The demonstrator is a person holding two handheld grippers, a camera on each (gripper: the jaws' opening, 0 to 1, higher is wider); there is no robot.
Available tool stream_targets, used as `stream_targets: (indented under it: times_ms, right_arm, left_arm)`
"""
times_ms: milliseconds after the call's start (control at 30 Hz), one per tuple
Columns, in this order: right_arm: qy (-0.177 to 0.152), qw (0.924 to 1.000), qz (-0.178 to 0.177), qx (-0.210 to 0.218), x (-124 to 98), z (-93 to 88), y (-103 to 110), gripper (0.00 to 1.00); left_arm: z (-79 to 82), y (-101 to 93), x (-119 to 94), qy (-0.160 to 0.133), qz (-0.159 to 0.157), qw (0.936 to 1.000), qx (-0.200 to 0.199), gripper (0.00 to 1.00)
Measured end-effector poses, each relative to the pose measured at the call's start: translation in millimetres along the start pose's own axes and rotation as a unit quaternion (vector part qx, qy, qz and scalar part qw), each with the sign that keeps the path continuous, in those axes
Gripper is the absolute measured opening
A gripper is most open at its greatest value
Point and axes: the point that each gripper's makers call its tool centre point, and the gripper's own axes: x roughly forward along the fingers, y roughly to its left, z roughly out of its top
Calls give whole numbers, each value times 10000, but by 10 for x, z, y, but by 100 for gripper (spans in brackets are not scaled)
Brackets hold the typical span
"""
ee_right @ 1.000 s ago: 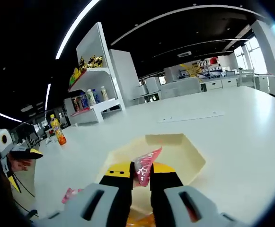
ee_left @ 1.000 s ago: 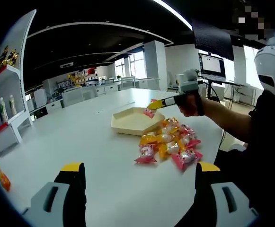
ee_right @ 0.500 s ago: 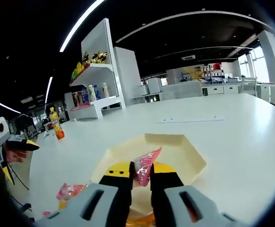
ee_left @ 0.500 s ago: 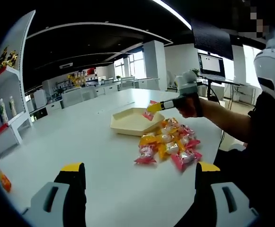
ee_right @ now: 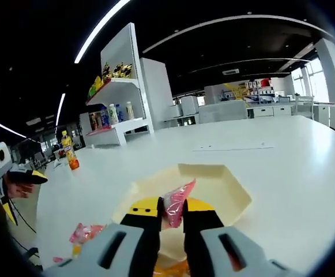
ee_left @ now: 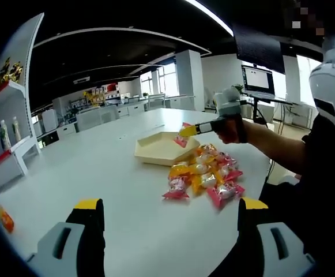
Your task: Pick up the marshmallows scattered on the table and place them into the bowl on the table
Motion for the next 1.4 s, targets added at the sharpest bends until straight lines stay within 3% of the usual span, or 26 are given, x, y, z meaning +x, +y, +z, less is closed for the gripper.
stream_targets:
  times_ms: [533, 1400]
  right_arm:
    - [180, 9996, -223, -67, 26, -108, -132, 13]
    - [198, 9992, -196, -292, 64, -122, -163, 17]
  left_arm:
    - [-14, 22, -8, -5, 19, 10000, -32, 95]
    - [-19, 33, -10, 21, 33, 10000, -25, 95]
